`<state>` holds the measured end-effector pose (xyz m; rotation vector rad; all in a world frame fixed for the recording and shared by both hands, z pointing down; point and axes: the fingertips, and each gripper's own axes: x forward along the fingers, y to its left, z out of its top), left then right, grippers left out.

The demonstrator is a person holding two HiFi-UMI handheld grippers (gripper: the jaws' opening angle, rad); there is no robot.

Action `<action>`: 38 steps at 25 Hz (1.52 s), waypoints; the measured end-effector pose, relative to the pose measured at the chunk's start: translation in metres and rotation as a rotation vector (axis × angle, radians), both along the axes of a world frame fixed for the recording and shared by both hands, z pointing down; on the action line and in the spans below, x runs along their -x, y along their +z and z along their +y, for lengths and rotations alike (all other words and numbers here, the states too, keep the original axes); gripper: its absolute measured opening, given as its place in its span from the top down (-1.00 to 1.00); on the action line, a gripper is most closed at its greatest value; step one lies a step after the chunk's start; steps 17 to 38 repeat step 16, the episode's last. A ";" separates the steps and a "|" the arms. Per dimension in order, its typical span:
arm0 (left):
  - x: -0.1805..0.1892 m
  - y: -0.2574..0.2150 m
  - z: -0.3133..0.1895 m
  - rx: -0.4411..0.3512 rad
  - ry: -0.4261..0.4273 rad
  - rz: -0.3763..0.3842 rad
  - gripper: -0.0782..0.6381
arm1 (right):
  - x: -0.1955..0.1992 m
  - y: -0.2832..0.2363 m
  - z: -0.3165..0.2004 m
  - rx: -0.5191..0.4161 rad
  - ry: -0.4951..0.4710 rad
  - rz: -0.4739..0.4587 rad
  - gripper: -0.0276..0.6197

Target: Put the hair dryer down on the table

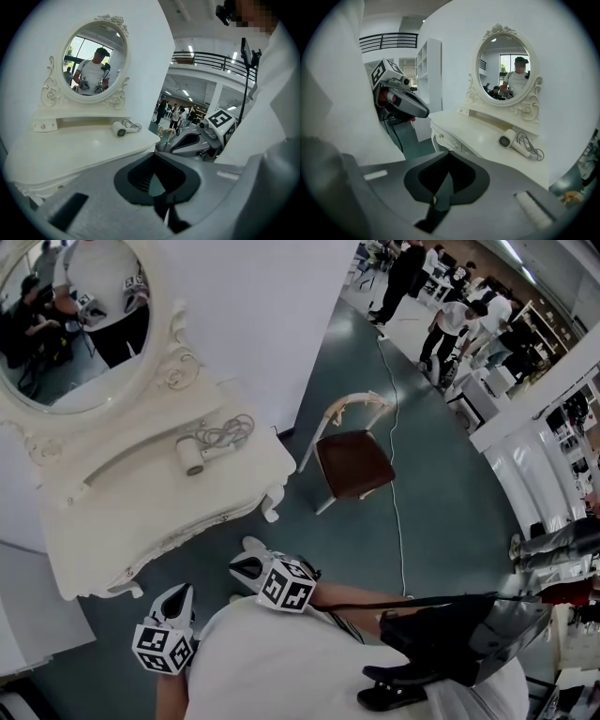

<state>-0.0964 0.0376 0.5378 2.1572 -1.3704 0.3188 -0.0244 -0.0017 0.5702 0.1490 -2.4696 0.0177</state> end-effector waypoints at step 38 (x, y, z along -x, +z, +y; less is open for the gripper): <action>0.006 0.007 -0.019 0.029 -0.001 0.011 0.79 | 0.008 0.009 -0.016 0.022 -0.017 0.016 0.91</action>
